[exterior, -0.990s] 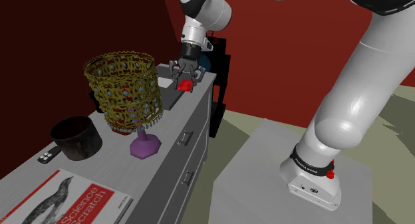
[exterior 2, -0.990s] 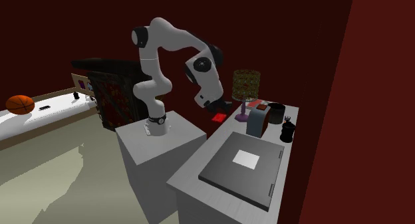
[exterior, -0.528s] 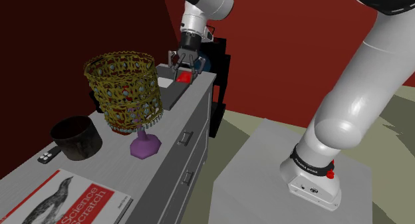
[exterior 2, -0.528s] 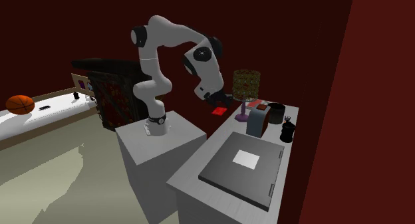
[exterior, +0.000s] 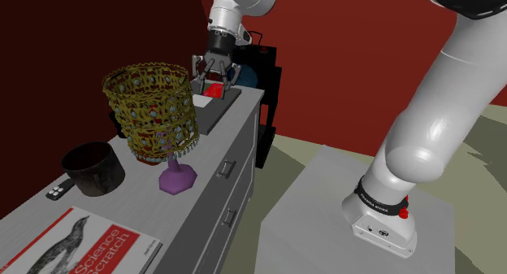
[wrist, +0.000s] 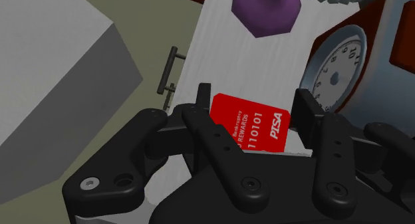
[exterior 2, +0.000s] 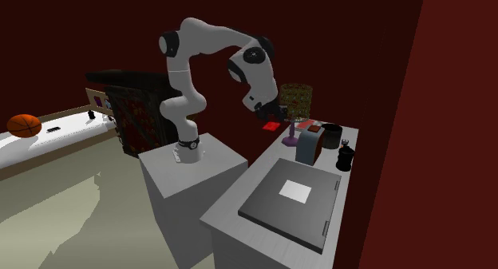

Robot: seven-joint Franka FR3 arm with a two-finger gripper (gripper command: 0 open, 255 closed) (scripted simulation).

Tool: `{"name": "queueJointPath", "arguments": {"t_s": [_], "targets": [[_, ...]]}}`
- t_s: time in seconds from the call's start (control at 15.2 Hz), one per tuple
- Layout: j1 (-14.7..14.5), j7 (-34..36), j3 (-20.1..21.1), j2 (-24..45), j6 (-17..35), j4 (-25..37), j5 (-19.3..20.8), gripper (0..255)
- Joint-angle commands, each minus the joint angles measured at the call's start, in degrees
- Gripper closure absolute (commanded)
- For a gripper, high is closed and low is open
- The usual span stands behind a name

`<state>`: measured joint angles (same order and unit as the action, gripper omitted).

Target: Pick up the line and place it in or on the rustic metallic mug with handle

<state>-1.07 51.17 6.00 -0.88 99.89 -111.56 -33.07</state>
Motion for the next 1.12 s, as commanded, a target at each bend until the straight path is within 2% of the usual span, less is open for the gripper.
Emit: {"name": "queueJointPath", "arguments": {"t_s": [0.0,0.53,1.06], "targets": [[-1.43,2.45,1.47,1.39,1.43,1.48,-0.46,255],[-7.06,12.12,6.30,9.74,5.93,11.22,0.02,255],[-13.76,22.54,9.42,21.61,8.05,26.54,3.78,255]]}}
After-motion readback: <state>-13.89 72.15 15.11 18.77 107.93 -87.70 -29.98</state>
